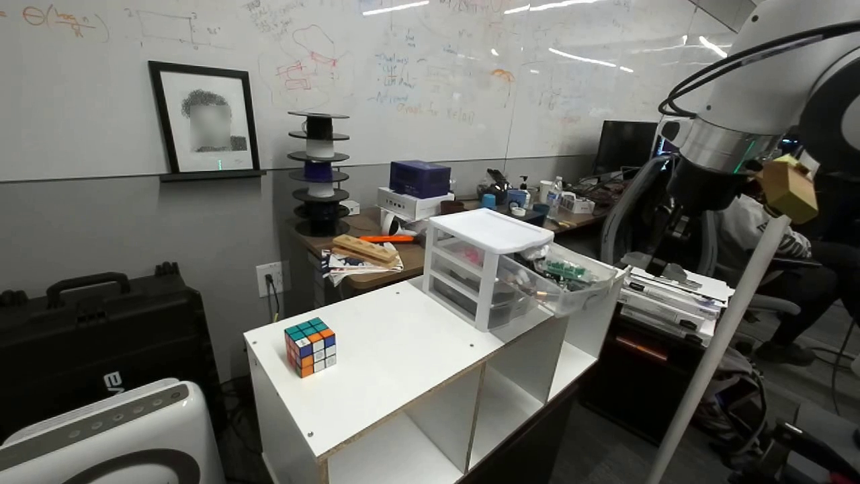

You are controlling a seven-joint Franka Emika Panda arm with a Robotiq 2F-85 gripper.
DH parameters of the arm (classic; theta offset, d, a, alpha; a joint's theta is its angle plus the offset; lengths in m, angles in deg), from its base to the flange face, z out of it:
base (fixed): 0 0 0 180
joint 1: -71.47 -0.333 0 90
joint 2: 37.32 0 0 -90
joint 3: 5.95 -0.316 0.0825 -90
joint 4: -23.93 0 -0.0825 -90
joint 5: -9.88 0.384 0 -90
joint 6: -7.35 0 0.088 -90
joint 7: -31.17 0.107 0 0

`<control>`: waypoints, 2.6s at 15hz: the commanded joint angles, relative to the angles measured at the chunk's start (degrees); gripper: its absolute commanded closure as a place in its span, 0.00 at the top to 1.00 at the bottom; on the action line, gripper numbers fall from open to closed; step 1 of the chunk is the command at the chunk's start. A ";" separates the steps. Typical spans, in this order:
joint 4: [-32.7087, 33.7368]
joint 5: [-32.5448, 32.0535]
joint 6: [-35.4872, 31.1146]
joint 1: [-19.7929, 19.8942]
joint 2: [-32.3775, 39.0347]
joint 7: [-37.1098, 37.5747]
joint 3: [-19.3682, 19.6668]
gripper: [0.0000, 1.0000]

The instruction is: Put the plastic bag and white object in the open drawer and then close the drawer

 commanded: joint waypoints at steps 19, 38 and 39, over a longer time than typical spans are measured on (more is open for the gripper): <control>11.55 -0.22 -1.72 -3.47 9.14 -7.49 0.02 0.17; 10.56 -1.78 -6.20 -5.87 9.98 -6.97 -0.05 1.00; 9.39 0.61 -4.75 -6.13 7.89 -6.88 -0.29 1.00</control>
